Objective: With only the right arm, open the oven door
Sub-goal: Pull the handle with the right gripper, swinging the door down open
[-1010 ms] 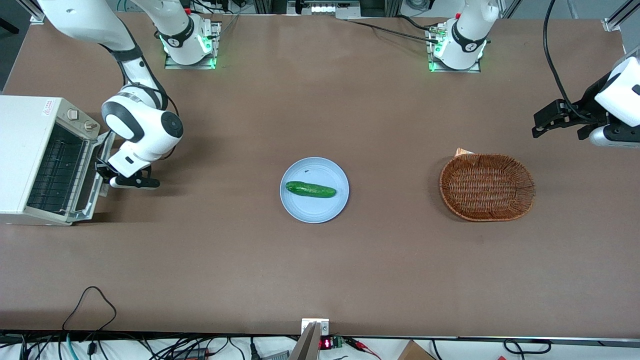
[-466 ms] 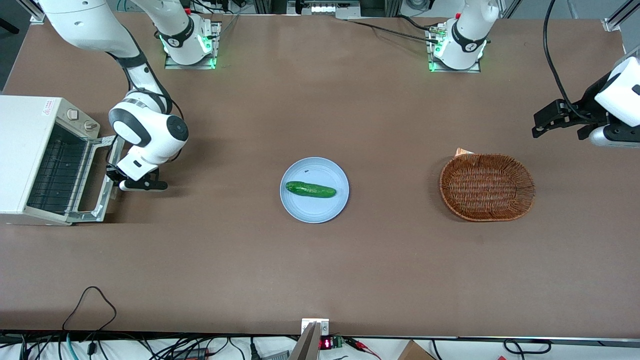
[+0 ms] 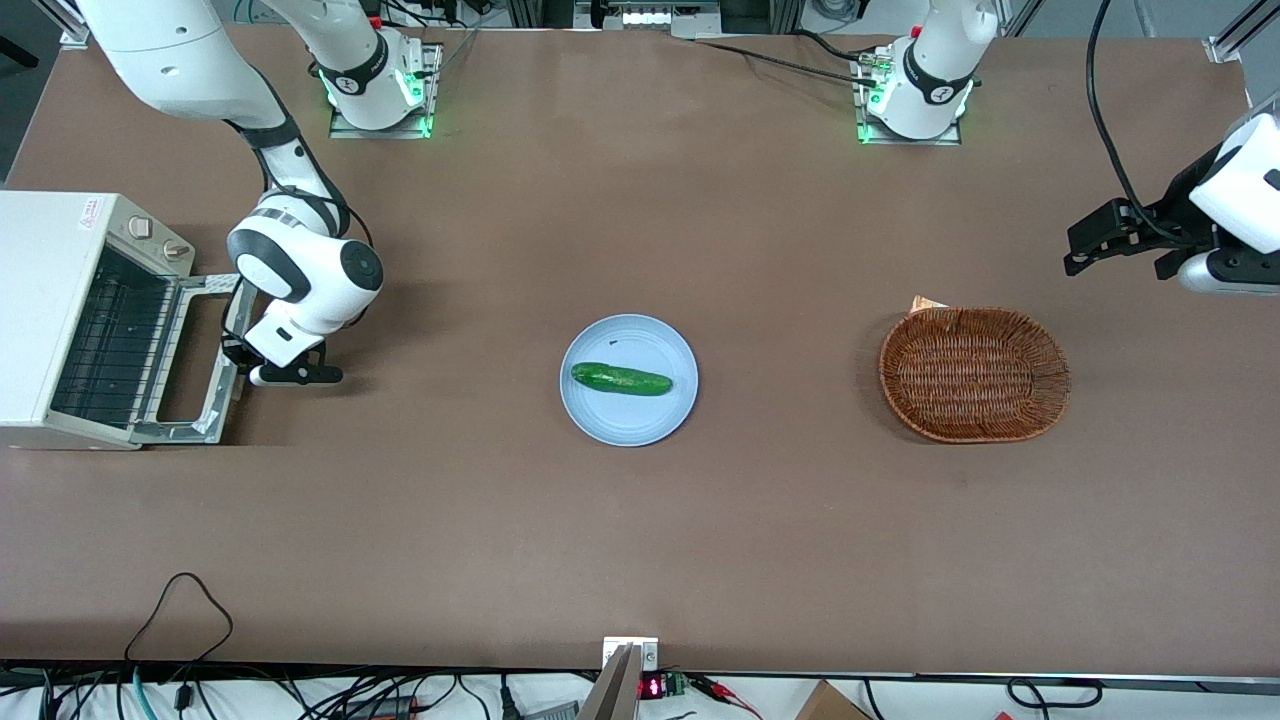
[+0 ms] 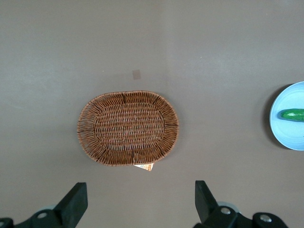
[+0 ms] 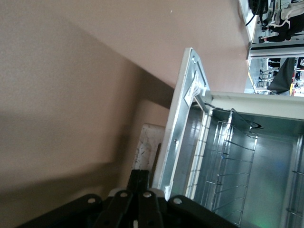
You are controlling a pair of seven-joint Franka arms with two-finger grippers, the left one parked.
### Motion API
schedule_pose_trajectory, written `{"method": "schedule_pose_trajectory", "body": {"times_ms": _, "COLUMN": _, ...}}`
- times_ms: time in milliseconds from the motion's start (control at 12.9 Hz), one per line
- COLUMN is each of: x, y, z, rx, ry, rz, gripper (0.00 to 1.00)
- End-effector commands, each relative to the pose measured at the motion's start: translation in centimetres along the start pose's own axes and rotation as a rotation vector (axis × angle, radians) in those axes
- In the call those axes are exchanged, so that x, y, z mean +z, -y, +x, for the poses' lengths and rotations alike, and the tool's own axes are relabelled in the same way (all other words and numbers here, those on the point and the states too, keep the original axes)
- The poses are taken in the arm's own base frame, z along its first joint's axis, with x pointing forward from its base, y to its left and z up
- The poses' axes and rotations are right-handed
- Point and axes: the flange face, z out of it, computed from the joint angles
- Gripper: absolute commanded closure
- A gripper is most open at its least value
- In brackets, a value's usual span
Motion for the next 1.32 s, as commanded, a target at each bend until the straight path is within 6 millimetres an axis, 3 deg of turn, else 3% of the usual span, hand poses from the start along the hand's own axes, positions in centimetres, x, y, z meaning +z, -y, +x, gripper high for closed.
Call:
{"method": "schedule_pose_trajectory", "body": {"times_ms": 0, "x": 2.7, "y": -1.1, "z": -0.8, "rx": 0.027, "ry": 0.050, "rz": -0.039, "gripper": 1.00}}
{"method": "schedule_pose_trajectory", "body": {"times_ms": 466, "x": 2.9, "y": 1.3, "z": -0.2, "rx": 0.020, "ry": 0.044, "rz": -0.037, "gripper": 1.00}}
{"method": "schedule_pose_trajectory", "body": {"times_ms": 1244, "x": 2.9, "y": 2.5, "z": 0.6, "rx": 0.049, "ry": 0.032, "rz": -0.032, "gripper": 1.00}}
